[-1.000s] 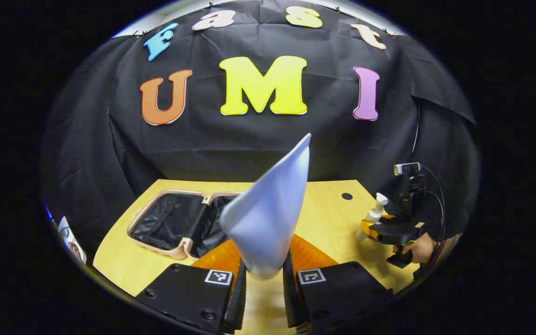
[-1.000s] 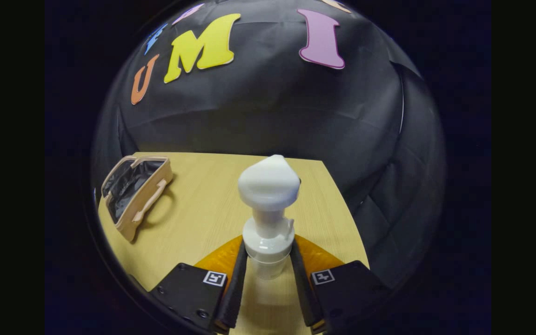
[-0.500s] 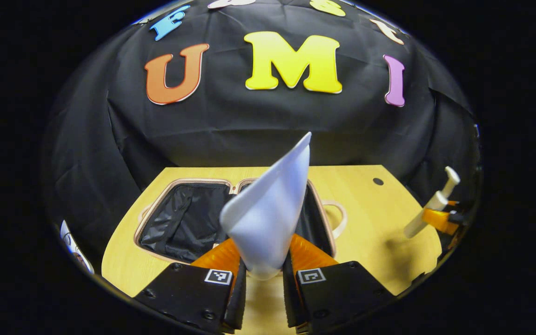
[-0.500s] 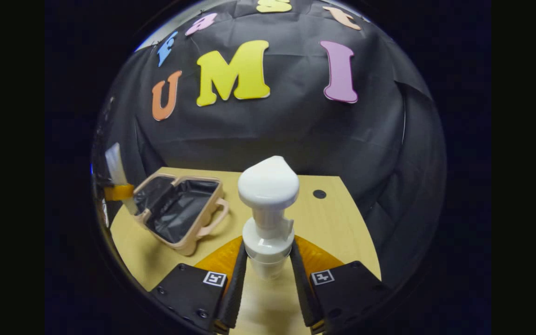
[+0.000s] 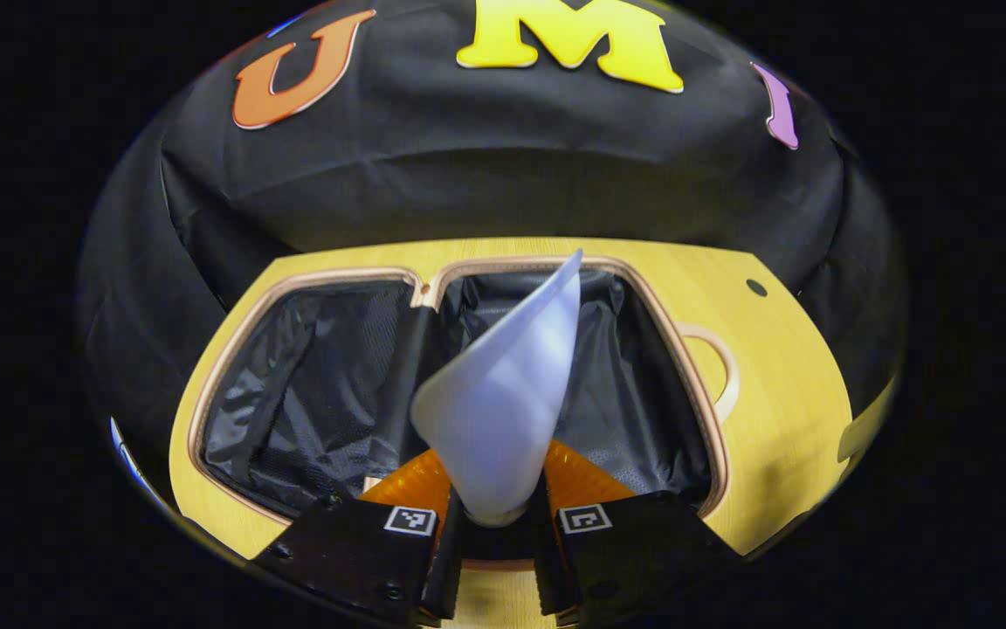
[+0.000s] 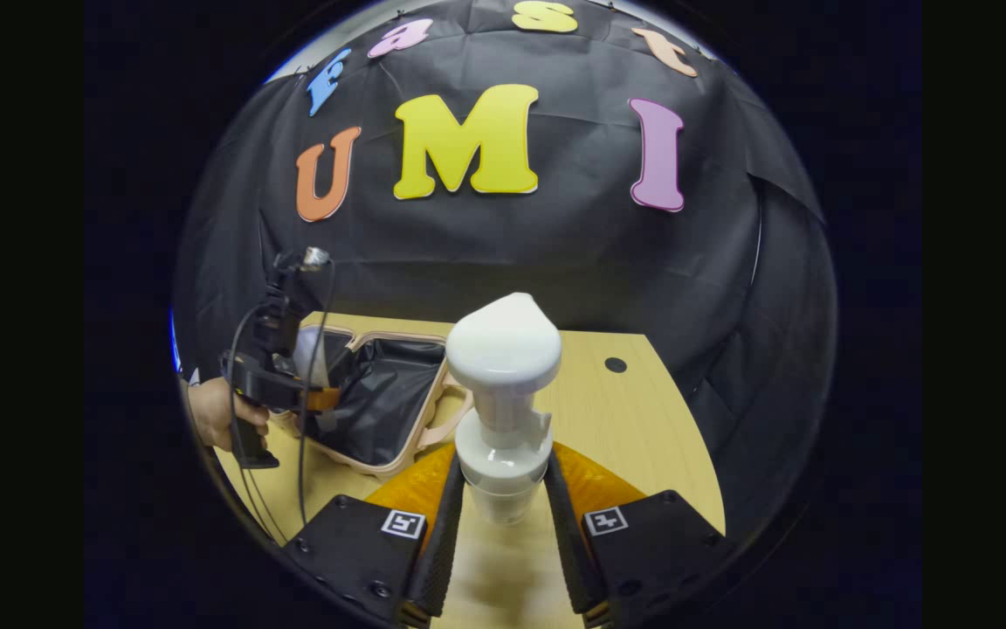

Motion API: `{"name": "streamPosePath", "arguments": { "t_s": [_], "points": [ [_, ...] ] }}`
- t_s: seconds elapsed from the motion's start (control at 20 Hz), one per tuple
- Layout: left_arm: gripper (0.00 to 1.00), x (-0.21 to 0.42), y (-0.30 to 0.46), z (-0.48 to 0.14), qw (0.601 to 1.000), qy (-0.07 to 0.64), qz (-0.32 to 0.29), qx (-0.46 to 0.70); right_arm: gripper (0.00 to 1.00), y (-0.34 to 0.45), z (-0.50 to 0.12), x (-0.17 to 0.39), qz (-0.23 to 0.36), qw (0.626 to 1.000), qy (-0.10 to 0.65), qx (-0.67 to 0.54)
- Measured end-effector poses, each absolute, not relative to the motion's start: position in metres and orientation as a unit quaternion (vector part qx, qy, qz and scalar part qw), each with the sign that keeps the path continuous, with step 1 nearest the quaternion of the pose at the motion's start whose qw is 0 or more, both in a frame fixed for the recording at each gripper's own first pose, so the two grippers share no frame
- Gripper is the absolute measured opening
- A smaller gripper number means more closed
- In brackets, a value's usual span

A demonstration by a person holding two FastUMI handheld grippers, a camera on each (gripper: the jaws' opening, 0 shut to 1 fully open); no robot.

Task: First open the suitcase, pack the skin care products into it, and then close the suitcase.

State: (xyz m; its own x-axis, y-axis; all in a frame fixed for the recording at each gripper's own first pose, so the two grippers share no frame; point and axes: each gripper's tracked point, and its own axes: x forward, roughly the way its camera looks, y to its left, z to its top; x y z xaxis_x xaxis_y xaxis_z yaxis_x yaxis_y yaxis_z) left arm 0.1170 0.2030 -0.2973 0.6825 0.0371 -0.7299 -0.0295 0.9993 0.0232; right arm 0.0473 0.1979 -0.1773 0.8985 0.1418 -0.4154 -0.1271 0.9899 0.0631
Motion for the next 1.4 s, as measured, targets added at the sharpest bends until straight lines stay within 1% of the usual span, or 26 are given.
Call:
{"name": "streamPosePath", "arguments": {
  "t_s": [0.05,0.1,0.15,0.2,0.25,0.3,0.35,0.4,0.45,0.5,0.6,0.65,0.7,0.75,0.8,0.85,1.0,1.1,1.2,1.25,1.3,1.35,1.4],
  "points": [
    [0.41,0.117,0.202,-0.306,0.909,0.416,0.015,0.003,0.49,0.201,-0.178,0.046,0.067,0.974,0.218,0.015],
    [0.41,0.116,0.201,-0.314,0.902,0.431,0.013,0.001,0.48,0.205,-0.178,0.046,0.066,0.973,0.220,0.014],
    [0.37,0.116,0.199,-0.320,0.897,0.441,0.012,-0.001,0.48,0.208,-0.178,0.047,0.065,0.973,0.222,0.014],
    [0.41,0.116,0.199,-0.325,0.894,0.448,0.009,-0.003,0.49,0.213,-0.178,0.049,0.066,0.972,0.225,0.014],
    [0.37,0.118,0.198,-0.323,0.894,0.447,0.007,0.000,0.49,0.218,-0.178,0.051,0.066,0.972,0.227,0.012],
    [0.37,0.123,0.197,-0.323,0.896,0.444,0.001,0.005,0.49,0.222,-0.177,0.054,0.066,0.972,0.227,0.013],
    [0.41,0.126,0.195,-0.323,0.896,0.443,-0.005,0.013,0.49,0.227,-0.177,0.057,0.069,0.971,0.227,0.013],
    [0.37,0.128,0.195,-0.322,0.897,0.441,-0.009,0.017,0.49,0.233,-0.176,0.062,0.070,0.971,0.228,0.011],
    [0.46,0.132,0.195,-0.323,0.899,0.438,-0.013,0.019,0.49,0.237,-0.176,0.067,0.070,0.971,0.229,0.006],
    [0.32,0.135,0.195,-0.324,0.899,0.436,-0.016,0.021,0.49,0.241,-0.176,0.070,0.069,0.971,0.229,0.006],
    [0.48,0.140,0.193,-0.328,0.898,0.439,-0.021,0.024,0.49,0.252,-0.176,0.075,0.073,0.970,0.233,0.007],
    [0.43,0.140,0.191,-0.334,0.894,0.448,-0.025,0.018,0.49,0.255,-0.176,0.078,0.075,0.969,0.234,0.004],
    [0.51,0.139,0.190,-0.340,0.888,0.458,-0.027,0.014,0.49,0.259,-0.176,0.080,0.078,0.969,0.233,0.000],
    [0.50,0.139,0.193,-0.341,0.887,0.461,-0.022,0.016,0.49,0.261,-0.175,0.081,0.080,0.969,0.234,-0.004],
    [0.51,0.140,0.192,-0.342,0.888,0.458,-0.022,0.013,0.49,0.263,-0.175,0.082,0.081,0.969,0.234,-0.008],
    [0.45,0.141,0.192,-0.341,0.890,0.455,-0.025,0.008,0.49,0.264,-0.175,0.083,0.082,0.968,0.235,-0.010],
    [0.43,0.138,0.192,-0.340,0.891,0.453,-0.027,-0.009,0.49,0.269,-0.175,0.088,0.087,0.967,0.240,-0.009],
    [0.42,0.134,0.188,-0.325,0.899,0.435,-0.037,-0.028,0.48,0.281,-0.170,0.096,0.099,0.965,0.242,-0.001],
    [0.43,0.130,0.177,-0.296,0.916,0.390,-0.060,-0.066,0.49,0.297,-0.165,0.107,0.117,0.964,0.240,0.000],
    [0.50,0.127,0.178,-0.281,0.925,0.367,-0.063,-0.073,0.49,0.308,-0.164,0.115,0.127,0.963,0.239,-0.001],
    [0.54,0.123,0.181,-0.267,0.933,0.344,-0.068,-0.080,0.49,0.318,-0.165,0.122,0.136,0.961,0.240,-0.003],
    [0.73,0.118,0.182,-0.251,0.941,0.322,-0.068,-0.083,0.49,0.329,-0.167,0.128,0.145,0.959,0.243,-0.005],
    [0.61,0.114,0.186,-0.238,0.947,0.300,-0.069,-0.085,0.49,0.340,-0.170,0.134,0.156,0.957,0.246,-0.005]
  ]
}}
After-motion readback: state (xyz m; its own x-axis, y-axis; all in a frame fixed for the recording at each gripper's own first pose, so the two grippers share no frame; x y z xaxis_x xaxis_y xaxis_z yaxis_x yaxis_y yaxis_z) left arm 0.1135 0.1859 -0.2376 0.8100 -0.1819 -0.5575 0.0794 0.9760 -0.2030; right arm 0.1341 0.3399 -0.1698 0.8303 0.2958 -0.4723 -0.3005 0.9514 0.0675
